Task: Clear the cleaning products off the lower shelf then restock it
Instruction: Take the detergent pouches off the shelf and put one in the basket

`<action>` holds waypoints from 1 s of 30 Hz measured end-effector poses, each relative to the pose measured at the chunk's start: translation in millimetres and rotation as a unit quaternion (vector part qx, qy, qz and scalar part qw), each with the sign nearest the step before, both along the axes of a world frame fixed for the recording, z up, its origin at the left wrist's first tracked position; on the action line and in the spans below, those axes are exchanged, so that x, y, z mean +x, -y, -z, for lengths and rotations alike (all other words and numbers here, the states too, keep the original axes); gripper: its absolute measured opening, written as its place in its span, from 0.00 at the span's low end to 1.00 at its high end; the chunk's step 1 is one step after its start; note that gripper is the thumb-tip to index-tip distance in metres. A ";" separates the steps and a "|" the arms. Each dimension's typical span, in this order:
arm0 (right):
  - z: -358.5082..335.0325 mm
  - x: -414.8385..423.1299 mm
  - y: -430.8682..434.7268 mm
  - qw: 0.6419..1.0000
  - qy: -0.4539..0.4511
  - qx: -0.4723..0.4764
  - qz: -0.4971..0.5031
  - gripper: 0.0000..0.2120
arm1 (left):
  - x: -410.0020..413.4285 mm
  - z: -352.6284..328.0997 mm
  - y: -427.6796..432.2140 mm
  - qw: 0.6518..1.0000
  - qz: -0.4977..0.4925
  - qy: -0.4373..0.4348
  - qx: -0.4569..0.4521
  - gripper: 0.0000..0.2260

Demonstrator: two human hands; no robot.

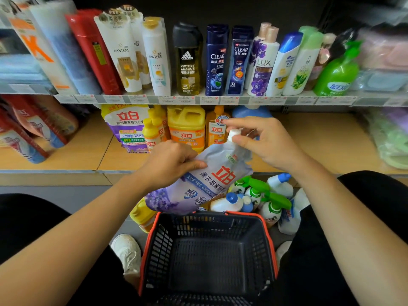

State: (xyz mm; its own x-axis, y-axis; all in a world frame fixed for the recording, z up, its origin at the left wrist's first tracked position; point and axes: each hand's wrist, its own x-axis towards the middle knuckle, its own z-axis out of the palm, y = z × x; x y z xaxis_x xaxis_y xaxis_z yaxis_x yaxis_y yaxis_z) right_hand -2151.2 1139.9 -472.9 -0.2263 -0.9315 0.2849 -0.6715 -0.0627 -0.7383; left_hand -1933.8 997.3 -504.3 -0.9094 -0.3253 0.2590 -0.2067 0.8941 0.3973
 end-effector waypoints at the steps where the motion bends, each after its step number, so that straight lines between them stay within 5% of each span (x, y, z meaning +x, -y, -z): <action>1: 1.2 1.2 0.9 1.000 -0.019 0.016 -0.002 0.16 | 0.2 0.1 0.4 1.000 -0.001 0.010 -0.006 0.20; 7: 5.9 0.1 1.7 0.996 -0.072 0.025 0.036 0.08 | -0.4 -3.1 1.1 1.000 -0.023 0.005 0.002 0.22; 14: 11.7 2.9 3.5 0.995 -0.027 0.000 0.097 0.08 | -7.4 -8.7 1.3 0.998 -0.040 -0.014 0.039 0.19; 22: 12.4 24.1 4.0 0.960 -0.280 -0.004 -0.006 0.18 | -8.3 -5.5 -9.9 1.000 0.009 -0.005 0.012 0.24; 25: 13.5 30.4 10.4 0.951 -0.309 0.027 -0.013 0.09 | -8.9 -1.5 -11.9 1.000 0.019 -0.004 0.011 0.24; 30: 16.2 27.2 7.2 0.968 -0.251 0.002 -0.017 0.04 | -5.5 11.4 -14.5 0.988 -0.024 -0.038 0.145 0.11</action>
